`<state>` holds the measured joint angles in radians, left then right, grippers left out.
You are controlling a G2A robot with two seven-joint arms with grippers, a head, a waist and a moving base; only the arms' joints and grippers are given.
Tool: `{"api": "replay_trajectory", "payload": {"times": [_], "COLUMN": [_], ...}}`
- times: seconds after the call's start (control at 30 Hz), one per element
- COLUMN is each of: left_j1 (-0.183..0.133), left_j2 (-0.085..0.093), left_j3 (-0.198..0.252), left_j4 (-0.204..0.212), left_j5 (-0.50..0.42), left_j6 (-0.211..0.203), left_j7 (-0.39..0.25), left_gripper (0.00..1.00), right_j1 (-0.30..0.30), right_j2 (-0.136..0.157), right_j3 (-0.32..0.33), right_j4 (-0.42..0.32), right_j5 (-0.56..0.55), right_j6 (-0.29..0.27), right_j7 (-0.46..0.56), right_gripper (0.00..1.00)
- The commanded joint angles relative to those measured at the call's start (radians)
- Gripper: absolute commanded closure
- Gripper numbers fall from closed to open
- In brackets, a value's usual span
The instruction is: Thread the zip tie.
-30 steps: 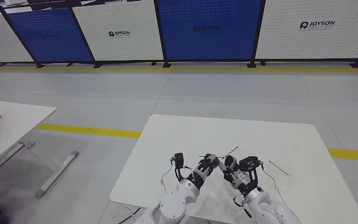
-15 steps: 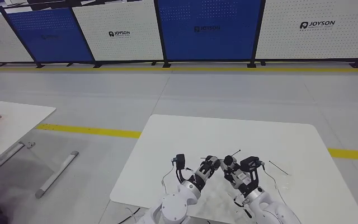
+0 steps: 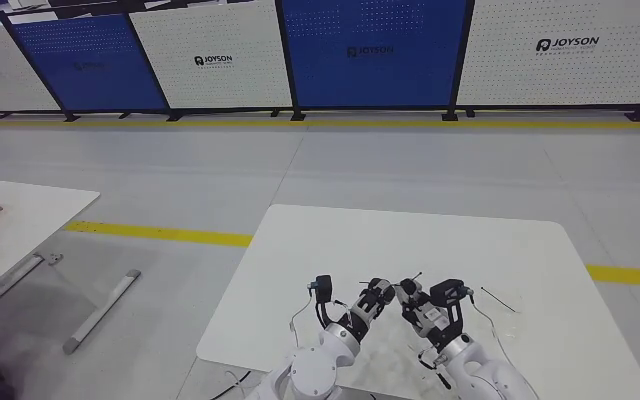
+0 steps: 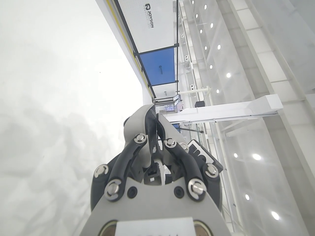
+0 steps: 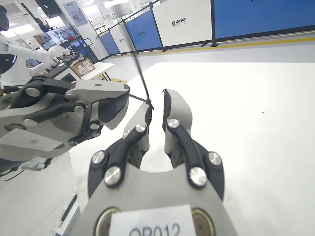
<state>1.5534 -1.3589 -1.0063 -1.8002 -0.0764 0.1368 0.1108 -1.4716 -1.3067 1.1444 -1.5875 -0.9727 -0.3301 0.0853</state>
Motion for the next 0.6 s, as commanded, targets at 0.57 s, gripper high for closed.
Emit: {"api": "replay_trajectory", "payload": {"times": [0.57], "left_j1": [-0.005], "left_j2": [-0.002], "left_j3": [-0.004], "left_j4": [0.006], "left_j5": [-0.018], "left_j6": [-0.010], "left_j7": [0.012], "left_gripper": [1.00], "right_j1": [0.016], "right_j2": [0.003], "right_j3": [-0.013], "right_j4": [0.016], "right_j5": [-0.002], "right_j6": [0.000], "right_j7": [0.014], "right_gripper": [0.76]}}
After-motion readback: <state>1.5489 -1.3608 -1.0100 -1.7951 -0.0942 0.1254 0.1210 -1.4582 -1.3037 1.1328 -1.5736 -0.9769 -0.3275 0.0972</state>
